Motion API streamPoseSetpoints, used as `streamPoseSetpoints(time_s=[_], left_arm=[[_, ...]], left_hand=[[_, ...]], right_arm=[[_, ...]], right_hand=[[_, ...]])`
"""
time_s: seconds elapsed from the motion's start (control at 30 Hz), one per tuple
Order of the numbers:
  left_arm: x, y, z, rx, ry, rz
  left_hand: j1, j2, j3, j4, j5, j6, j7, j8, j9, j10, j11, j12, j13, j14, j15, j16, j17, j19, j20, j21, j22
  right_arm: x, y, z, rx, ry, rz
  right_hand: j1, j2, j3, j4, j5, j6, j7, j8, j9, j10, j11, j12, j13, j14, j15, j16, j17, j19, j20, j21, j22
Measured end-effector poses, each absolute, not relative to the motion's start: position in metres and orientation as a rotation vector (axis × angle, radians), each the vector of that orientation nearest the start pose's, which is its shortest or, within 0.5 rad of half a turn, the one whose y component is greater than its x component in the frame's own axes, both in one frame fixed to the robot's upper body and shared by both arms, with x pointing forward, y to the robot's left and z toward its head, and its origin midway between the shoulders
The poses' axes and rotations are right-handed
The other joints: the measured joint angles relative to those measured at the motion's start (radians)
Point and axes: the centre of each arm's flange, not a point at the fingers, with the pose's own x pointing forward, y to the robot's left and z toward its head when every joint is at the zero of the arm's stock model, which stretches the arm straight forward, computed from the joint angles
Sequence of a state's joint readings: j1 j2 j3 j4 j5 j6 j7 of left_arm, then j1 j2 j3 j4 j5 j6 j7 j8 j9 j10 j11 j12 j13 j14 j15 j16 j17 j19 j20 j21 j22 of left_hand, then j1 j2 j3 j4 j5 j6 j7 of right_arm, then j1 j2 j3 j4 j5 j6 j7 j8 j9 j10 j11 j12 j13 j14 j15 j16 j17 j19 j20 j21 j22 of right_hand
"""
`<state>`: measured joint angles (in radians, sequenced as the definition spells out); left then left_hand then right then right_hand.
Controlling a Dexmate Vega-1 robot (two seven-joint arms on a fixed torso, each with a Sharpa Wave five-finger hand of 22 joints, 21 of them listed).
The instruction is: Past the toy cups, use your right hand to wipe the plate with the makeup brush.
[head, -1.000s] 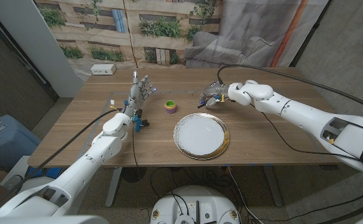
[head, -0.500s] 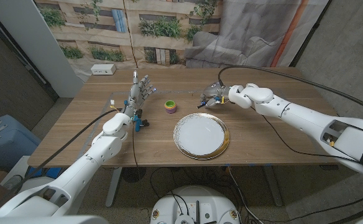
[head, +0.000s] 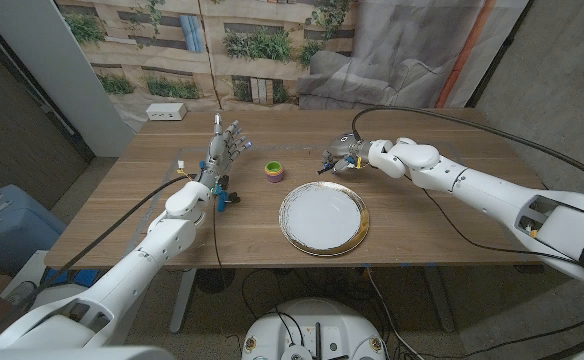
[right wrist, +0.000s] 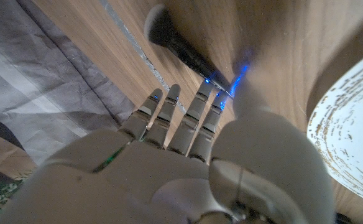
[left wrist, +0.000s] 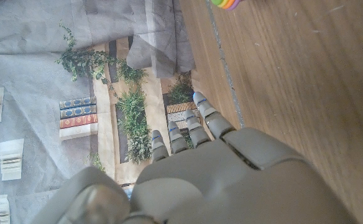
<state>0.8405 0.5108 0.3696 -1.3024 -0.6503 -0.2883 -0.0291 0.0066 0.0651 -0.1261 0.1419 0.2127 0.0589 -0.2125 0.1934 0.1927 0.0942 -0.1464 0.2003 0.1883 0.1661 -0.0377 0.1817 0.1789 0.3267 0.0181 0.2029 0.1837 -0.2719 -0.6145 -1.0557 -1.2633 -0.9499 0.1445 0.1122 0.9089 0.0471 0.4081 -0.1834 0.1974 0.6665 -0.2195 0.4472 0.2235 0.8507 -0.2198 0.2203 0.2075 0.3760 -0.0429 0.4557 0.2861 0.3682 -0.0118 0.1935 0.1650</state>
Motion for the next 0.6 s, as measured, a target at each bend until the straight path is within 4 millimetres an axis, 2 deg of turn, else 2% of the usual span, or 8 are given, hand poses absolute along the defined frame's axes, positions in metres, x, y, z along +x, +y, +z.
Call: streamPoseSetpoints(time_s=[0.1,0.13,0.2,0.27,0.33,0.43,0.6], left_arm=[[0.6525,0.2902,-0.0271,-0.042,-0.593,-0.206],[0.6525,0.2903,-0.0271,-0.042,-0.593,-0.206],[0.6525,0.2903,-0.0271,-0.042,-0.593,-0.206],[0.6525,0.2903,-0.0271,-0.042,-0.593,-0.206],[0.6525,0.2903,-0.027,-0.042,-0.593,-0.206],[0.6525,0.2903,-0.0271,-0.042,-0.593,-0.206],[0.6524,0.2903,-0.0271,-0.041,-0.593,-0.206]], left_hand=[[0.0,0.0,0.0,0.0,0.0,0.0,0.0,0.0,0.0,0.0,0.0,0.0,0.0,0.0,0.0,0.0,0.0,0.0,0.0,0.0,0.0],[0.0,0.0,0.0,0.0,0.0,0.0,0.0,0.0,0.0,0.0,0.0,0.0,0.0,0.0,0.0,0.0,0.0,0.0,0.0,0.0,0.0],[0.0,0.0,0.0,0.0,0.0,0.0,0.0,0.0,0.0,0.0,0.0,0.0,0.0,0.0,0.0,0.0,0.0,0.0,0.0,0.0,0.0],[0.0,0.0,0.0,0.0,0.0,0.0,0.0,0.0,0.0,0.0,0.0,0.0,0.0,0.0,0.0,0.0,0.0,0.0,0.0,0.0,0.0],[0.0,0.0,0.0,0.0,0.0,0.0,0.0,0.0,0.0,0.0,0.0,0.0,0.0,0.0,0.0,0.0,0.0,0.0,0.0,0.0,0.0],[0.0,0.0,0.0,0.0,0.0,0.0,0.0,0.0,0.0,0.0,0.0,0.0,0.0,0.0,0.0,0.0,0.0,0.0,0.0,0.0,0.0],[0.0,0.0,0.0,0.0,0.0,0.0,0.0,0.0,0.0,0.0,0.0,0.0,0.0,0.0,0.0,0.0,0.0,0.0,0.0,0.0,0.0]], right_arm=[[0.686,-0.1367,0.0275,-2.105,-0.706,0.234],[0.6861,-0.1368,0.027,-2.105,-0.708,0.232],[0.6864,-0.1369,0.0261,-2.105,-0.708,0.231],[0.6867,-0.1369,0.0254,-2.103,-0.716,0.226],[0.6874,-0.1373,0.0244,-2.1,-0.724,0.22],[0.6878,-0.1377,0.0232,-2.097,-0.733,0.215],[0.6885,-0.1384,0.0199,-2.088,-0.76,0.201]], right_hand=[[0.012,0.004,-0.003,0.003,0.0,0.0,0.0,0.001,-0.001,0.004,-0.004,0.0,0.0,0.002,-0.002,0.006,0.002,0.005,-0.003,0.0,0.0],[0.023,-0.007,-0.004,0.004,-0.001,0.0,0.0,0.004,0.0,0.005,-0.005,0.0,0.0,0.004,-0.003,0.008,0.004,0.006,-0.004,0.0,0.0],[0.023,-0.008,-0.011,0.003,-0.005,0.008,0.0,0.01,0.001,0.015,-0.003,0.0,0.0,0.009,0.002,0.012,0.004,0.006,-0.004,0.0,0.0],[0.035,-0.019,-0.02,0.011,-0.012,0.034,0.0,0.025,0.005,0.025,-0.004,0.0,0.0,0.02,-0.002,0.024,0.011,0.007,-0.005,0.0,0.0],[0.044,-0.01,-0.032,0.012,-0.013,0.054,0.0,0.039,0.008,0.032,-0.003,0.0,0.0,0.027,-0.002,0.032,0.016,0.016,-0.009,0.0,0.0],[0.058,-0.023,-0.037,0.017,-0.013,0.07,-0.001,0.055,0.019,0.047,-0.003,0.0,0.004,0.038,-0.002,0.043,0.021,0.026,-0.01,0.0,0.0],[0.067,-0.014,-0.051,0.015,-0.016,0.087,0.0,0.075,0.03,0.075,-0.004,0.003,0.009,0.054,0.0,0.058,0.027,0.031,-0.015,0.0,0.0]])
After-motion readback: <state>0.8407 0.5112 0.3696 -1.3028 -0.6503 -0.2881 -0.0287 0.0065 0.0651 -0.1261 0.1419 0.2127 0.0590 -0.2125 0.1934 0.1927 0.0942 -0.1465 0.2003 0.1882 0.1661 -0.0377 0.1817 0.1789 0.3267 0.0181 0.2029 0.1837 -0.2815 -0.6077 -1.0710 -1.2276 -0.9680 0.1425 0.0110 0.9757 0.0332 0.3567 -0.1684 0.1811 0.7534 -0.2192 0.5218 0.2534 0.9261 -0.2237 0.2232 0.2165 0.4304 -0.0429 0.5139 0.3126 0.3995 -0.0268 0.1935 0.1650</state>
